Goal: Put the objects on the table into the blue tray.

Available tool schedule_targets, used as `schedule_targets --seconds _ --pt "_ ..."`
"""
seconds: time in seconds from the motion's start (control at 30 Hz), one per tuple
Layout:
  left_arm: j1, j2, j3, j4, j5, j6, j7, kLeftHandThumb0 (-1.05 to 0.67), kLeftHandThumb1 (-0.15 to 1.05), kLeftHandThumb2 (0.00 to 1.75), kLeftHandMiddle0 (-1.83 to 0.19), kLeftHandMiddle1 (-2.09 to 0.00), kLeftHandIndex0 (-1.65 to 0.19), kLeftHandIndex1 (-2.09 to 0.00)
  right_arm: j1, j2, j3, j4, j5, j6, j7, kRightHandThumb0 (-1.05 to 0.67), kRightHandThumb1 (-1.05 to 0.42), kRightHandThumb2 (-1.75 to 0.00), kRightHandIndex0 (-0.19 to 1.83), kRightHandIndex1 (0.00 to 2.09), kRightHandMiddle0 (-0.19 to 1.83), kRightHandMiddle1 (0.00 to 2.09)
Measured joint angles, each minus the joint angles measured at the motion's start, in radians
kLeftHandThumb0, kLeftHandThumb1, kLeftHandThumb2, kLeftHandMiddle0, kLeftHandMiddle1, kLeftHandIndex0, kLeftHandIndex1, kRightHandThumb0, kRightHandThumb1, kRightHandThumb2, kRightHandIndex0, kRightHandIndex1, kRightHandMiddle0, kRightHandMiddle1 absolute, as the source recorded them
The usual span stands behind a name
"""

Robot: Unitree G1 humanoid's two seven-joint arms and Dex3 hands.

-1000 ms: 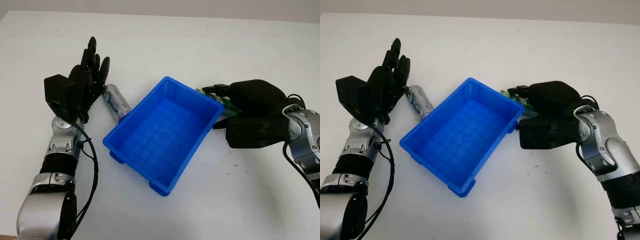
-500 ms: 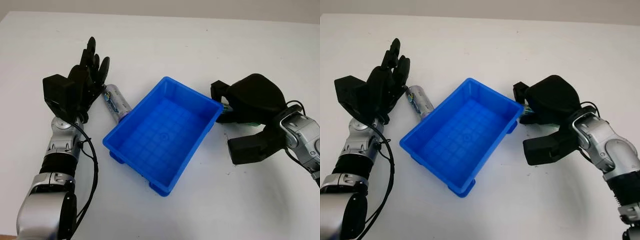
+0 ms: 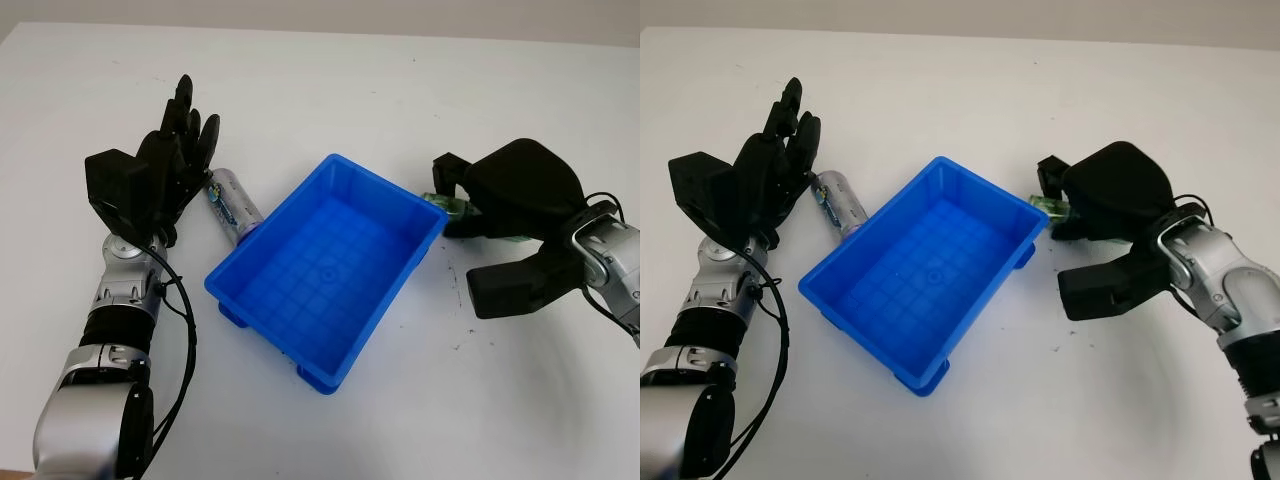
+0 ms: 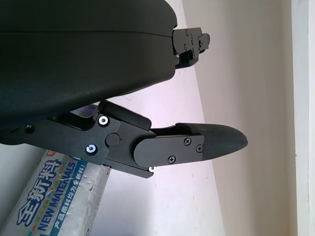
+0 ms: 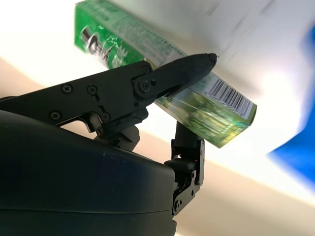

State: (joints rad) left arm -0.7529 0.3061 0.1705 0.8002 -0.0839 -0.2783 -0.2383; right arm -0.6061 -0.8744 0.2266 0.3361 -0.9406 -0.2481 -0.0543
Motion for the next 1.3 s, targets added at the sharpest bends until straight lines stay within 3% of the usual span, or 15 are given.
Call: schedule_targets --seconds 0.37,0.63,0.87,1.0,1.2,1.3 --pt "0.0 -0.001 0.0 0.0 -0.002 -0.004 -0.007 -0.78 1.05 0.46 0.15 -0.05 0.14 -0.05 -0.109 0.035 -0.051 -0.004 0.069 0.041 -0.08 -0.46 -0.98 -0.05 1.08 2.09 0.81 2.07" --pt "0.0 -0.009 -0.002 0.0 0.001 -0.001 0.01 -0.79 1.05 0.47 0.13 -0.06 0.12 -0.06 -0.153 0.125 -0.048 -0.026 0.176 -0.103 -0.122 -0.4 -1.01 -0.06 1.12 2.09 0.87 2.09" --pt "0.0 -0.025 -0.006 0.0 0.005 0.005 0.021 -0.78 1.05 0.47 0.14 -0.05 0.13 -0.05 -0.183 0.224 -0.05 -0.169 0.366 -0.204 -0.002 -0.39 -1.03 -0.06 1.21 2.09 0.95 2.09" --pt "0.0 -0.025 -0.006 0.0 0.005 0.009 0.024 -0.78 1.05 0.49 0.14 -0.05 0.13 -0.05 -0.187 0.254 -0.05 -0.242 0.388 -0.249 0.03 -0.45 -1.04 -0.07 1.28 2.09 0.99 2.09" --pt "0.0 -0.026 -0.009 0.0 0.009 0.009 0.027 -0.8 1.05 0.49 0.14 -0.05 0.13 -0.06 -0.186 0.289 -0.047 -0.307 0.398 -0.26 0.109 -0.51 -1.05 -0.14 1.18 2.09 0.83 2.09" --pt "0.0 -0.026 -0.009 0.0 0.009 0.008 0.033 -0.8 1.05 0.48 0.14 -0.06 0.13 -0.06 -0.177 0.291 -0.041 -0.321 0.402 -0.26 0.167 -0.49 -1.02 -0.08 1.23 2.09 0.87 2.09"
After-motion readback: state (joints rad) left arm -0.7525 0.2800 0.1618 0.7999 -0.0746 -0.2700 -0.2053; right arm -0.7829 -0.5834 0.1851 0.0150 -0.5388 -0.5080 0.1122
